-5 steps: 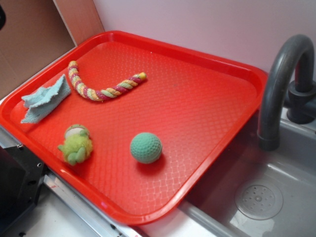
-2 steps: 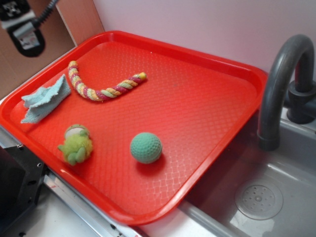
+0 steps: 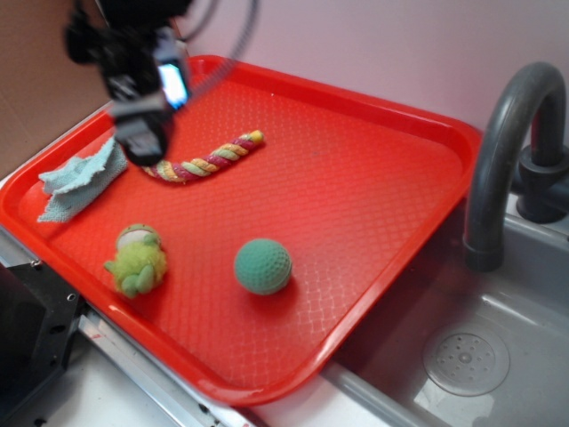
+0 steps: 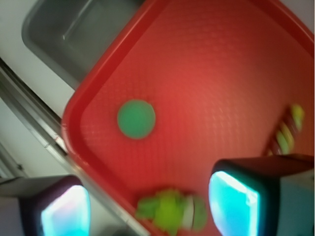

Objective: Grab the green ball.

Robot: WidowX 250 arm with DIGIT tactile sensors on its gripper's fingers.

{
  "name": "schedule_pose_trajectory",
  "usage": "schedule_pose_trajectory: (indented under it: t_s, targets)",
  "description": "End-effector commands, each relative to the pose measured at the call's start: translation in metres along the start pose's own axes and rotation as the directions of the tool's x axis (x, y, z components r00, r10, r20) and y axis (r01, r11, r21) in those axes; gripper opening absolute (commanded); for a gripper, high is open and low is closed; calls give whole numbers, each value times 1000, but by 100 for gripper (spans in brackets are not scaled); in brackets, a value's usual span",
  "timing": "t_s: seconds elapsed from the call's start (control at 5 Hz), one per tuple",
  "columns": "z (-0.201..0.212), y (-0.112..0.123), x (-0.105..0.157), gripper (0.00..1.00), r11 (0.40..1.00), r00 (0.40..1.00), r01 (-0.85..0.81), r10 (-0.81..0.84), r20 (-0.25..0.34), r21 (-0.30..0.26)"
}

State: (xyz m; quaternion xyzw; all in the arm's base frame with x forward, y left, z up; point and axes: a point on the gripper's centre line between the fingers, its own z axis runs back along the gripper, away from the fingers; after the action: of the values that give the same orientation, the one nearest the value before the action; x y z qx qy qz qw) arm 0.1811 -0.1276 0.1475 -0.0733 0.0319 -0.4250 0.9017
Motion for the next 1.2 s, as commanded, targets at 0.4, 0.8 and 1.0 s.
schedule_pose_trajectory:
  t_s: [0.4,0.8,1.0]
  targets:
    - [-80,-17,35,100,981,975,195,-191,-109,23]
    - [-105,-16,34,100,976,964,218,-213,-159,17]
    - [-117,-17,33,100,981,962,192,-183,-203,29]
